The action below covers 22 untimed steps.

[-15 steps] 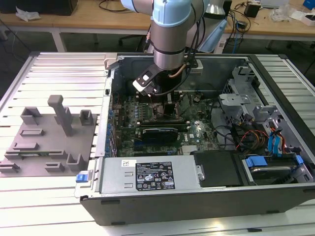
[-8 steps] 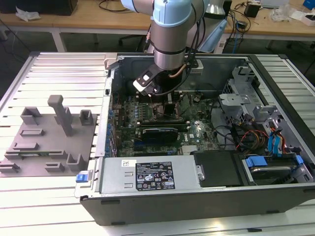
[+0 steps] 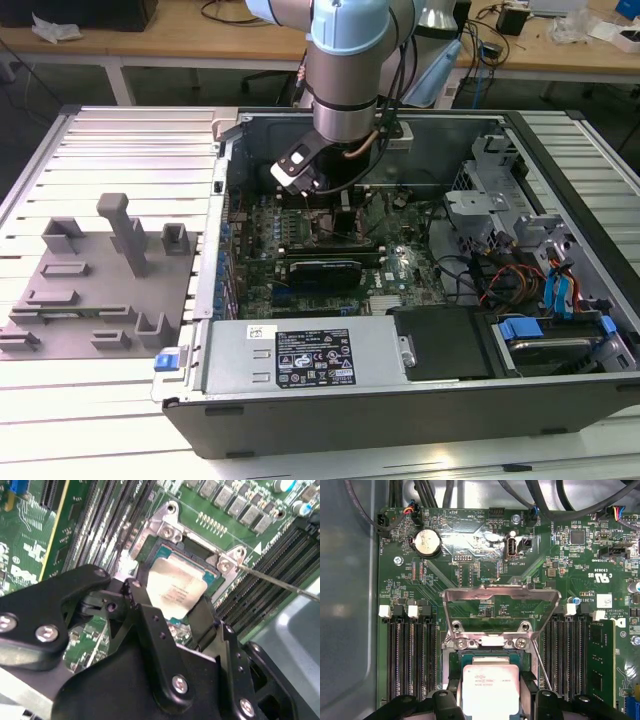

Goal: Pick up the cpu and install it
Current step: 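Place the cpu into insertion slot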

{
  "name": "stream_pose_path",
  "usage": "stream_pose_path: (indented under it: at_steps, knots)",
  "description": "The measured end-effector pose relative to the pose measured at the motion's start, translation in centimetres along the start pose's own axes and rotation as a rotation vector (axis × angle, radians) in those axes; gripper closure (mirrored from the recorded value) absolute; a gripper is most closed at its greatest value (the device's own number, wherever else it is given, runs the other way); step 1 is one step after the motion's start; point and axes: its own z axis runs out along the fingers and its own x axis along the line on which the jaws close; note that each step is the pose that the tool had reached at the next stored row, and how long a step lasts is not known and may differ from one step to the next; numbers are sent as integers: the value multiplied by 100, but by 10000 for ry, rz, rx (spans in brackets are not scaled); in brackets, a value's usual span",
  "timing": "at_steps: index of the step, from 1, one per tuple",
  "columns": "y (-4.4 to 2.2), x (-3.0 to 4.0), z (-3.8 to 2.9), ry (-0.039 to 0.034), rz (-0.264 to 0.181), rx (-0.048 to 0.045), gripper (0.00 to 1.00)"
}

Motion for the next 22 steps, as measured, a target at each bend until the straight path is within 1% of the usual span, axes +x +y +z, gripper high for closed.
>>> stream_pose_path:
  at_steps: [1, 5, 8, 10, 12, 18, 19, 21, 22]
  knots:
    - [0, 1, 1, 3, 0, 3, 38]
    - [-1, -2, -10, -7, -2, 9, 38]
    - [1, -2, -56, -6, -1, 8, 38]
    - [5, -4, -124, -5, -1, 7, 38]
    - [7, -6, -172, -6, -1, 8, 38]
    - [8, -6, -186, -5, -1, 7, 38]
    - [8, -6, -188, -5, -1, 8, 47]
    - [8, -6, -192, -5, -1, 8, 59]
    - [8, -6, -194, -5, -1, 7, 59]
